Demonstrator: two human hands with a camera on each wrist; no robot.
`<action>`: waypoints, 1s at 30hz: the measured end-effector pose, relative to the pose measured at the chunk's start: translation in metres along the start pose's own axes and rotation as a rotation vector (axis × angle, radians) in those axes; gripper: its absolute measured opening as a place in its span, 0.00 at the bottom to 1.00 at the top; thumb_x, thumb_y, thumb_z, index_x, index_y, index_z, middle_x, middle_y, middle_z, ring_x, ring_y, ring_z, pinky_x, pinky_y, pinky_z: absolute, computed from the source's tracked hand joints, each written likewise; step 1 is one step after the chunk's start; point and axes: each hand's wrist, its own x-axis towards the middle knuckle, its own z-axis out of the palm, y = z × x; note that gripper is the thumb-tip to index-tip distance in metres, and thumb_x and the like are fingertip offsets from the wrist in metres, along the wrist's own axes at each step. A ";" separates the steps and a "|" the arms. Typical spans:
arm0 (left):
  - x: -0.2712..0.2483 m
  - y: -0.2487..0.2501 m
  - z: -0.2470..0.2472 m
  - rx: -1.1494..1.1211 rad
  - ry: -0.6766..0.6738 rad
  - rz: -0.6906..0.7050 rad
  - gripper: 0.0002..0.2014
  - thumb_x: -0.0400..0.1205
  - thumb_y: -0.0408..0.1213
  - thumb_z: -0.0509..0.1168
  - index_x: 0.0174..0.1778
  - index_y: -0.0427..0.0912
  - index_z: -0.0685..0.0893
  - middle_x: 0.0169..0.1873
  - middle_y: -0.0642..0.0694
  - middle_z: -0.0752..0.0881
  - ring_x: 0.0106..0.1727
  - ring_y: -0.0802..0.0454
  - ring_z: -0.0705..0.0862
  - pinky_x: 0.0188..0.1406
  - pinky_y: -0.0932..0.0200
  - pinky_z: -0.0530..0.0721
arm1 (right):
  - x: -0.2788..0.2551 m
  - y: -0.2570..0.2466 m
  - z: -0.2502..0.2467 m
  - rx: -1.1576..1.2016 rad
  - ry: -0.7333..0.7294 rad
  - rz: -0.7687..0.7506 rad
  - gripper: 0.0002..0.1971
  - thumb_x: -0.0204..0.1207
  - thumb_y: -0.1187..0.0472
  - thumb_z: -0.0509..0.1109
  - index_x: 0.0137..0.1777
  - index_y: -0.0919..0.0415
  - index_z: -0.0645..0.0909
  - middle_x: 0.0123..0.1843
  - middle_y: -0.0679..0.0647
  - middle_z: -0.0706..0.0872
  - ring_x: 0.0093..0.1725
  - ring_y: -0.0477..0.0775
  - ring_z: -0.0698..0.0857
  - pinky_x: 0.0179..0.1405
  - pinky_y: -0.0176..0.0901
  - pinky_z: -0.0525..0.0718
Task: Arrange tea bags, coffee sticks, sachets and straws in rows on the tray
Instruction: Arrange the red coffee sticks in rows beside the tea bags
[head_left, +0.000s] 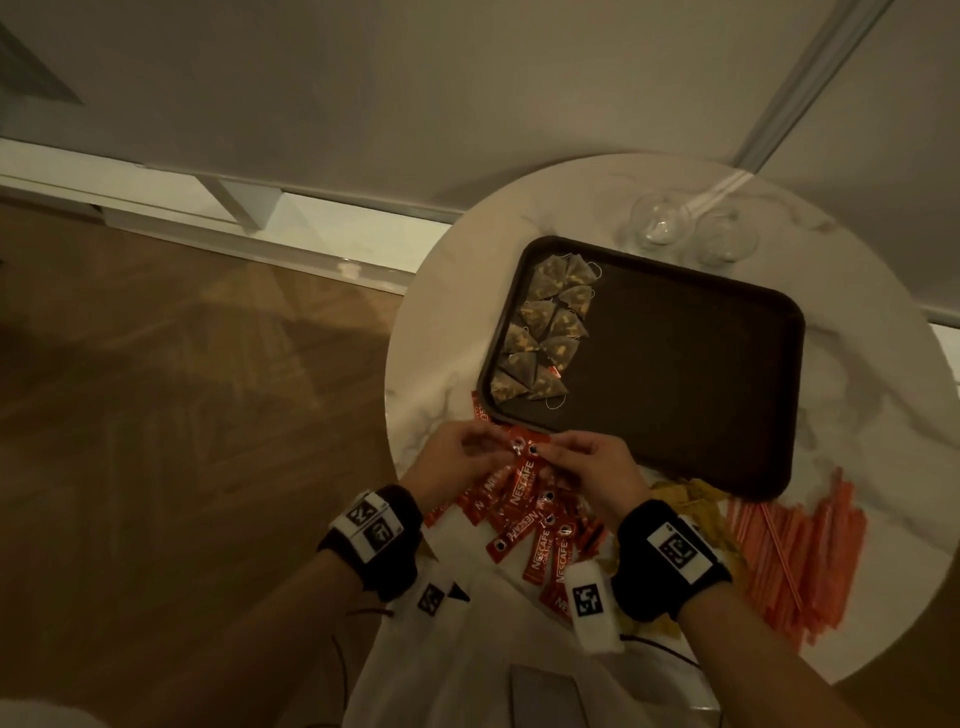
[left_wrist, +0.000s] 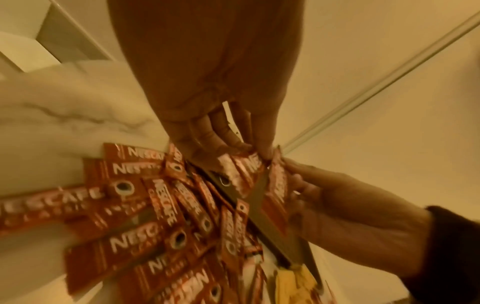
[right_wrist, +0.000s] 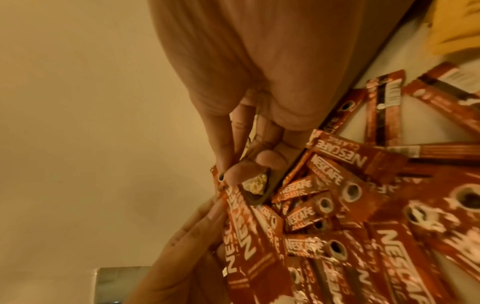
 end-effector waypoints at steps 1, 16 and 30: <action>-0.003 -0.001 0.008 0.017 -0.034 -0.011 0.07 0.78 0.33 0.73 0.50 0.44 0.87 0.46 0.47 0.90 0.48 0.54 0.89 0.49 0.61 0.87 | -0.001 0.004 -0.001 0.016 0.005 0.007 0.08 0.73 0.69 0.75 0.51 0.70 0.86 0.35 0.58 0.89 0.30 0.49 0.86 0.36 0.40 0.85; 0.034 -0.003 -0.016 0.958 -0.044 0.295 0.13 0.83 0.35 0.64 0.62 0.49 0.87 0.62 0.52 0.83 0.61 0.55 0.80 0.55 0.63 0.75 | 0.000 0.012 -0.033 -0.216 0.051 -0.056 0.07 0.73 0.64 0.77 0.50 0.65 0.88 0.46 0.60 0.93 0.48 0.59 0.91 0.53 0.51 0.89; 0.076 0.005 -0.030 1.428 -0.360 0.537 0.10 0.82 0.40 0.65 0.58 0.46 0.84 0.58 0.47 0.80 0.59 0.49 0.77 0.49 0.56 0.78 | -0.003 -0.002 -0.061 -0.094 0.047 -0.041 0.03 0.77 0.69 0.72 0.48 0.62 0.86 0.42 0.57 0.92 0.38 0.49 0.89 0.33 0.35 0.86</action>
